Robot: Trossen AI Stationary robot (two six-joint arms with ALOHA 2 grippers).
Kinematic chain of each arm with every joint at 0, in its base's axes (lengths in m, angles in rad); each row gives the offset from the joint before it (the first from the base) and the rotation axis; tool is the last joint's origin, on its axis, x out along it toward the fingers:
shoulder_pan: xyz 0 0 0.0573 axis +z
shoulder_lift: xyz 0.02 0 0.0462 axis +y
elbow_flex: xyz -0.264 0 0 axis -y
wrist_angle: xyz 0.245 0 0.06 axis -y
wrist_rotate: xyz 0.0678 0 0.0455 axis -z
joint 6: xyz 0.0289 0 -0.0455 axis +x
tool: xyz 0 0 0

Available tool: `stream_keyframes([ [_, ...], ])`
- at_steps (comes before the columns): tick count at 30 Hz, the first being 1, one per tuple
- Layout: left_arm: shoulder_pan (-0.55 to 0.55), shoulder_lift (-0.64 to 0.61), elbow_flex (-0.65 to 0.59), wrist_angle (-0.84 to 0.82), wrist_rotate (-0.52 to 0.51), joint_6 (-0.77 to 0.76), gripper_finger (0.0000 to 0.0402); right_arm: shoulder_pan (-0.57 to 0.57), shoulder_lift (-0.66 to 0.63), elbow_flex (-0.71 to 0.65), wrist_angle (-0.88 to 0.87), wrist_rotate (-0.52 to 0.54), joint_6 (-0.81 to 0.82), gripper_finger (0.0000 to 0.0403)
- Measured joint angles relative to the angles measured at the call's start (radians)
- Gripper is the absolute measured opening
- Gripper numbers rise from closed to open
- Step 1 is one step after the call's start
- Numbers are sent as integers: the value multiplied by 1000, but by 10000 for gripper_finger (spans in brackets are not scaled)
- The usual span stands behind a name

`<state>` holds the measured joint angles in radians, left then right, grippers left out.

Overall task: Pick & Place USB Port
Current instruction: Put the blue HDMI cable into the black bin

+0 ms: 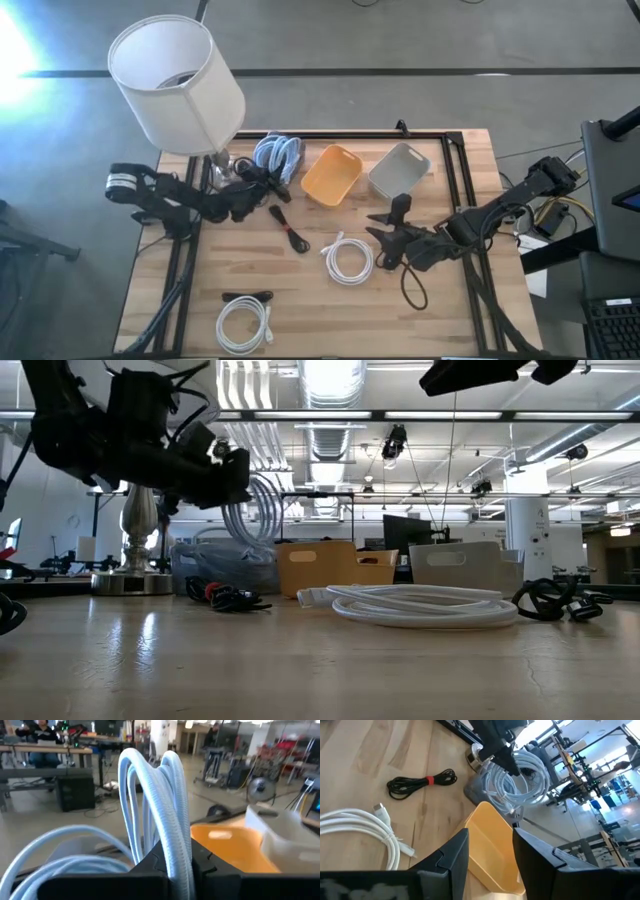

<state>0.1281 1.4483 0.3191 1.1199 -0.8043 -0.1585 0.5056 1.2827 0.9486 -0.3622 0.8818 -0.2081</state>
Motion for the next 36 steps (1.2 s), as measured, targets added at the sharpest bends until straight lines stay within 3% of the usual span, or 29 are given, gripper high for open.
stream_keyframes([
  [8,24,-1,-2,-60,-25,-63,20,0,0,-14,0,0,21,155],
  [15,25,0,-3,14,-15,46,27,0,0,-14,1,0,10,149],
  [23,27,0,-4,2,-14,51,19,0,0,-14,1,0,7,153],
  [31,27,-1,-5,-299,1,-205,23,0,0,-14,1,0,16,156],
  [36,27,-2,-8,-317,-10,-259,29,0,0,-14,1,0,18,150],
])
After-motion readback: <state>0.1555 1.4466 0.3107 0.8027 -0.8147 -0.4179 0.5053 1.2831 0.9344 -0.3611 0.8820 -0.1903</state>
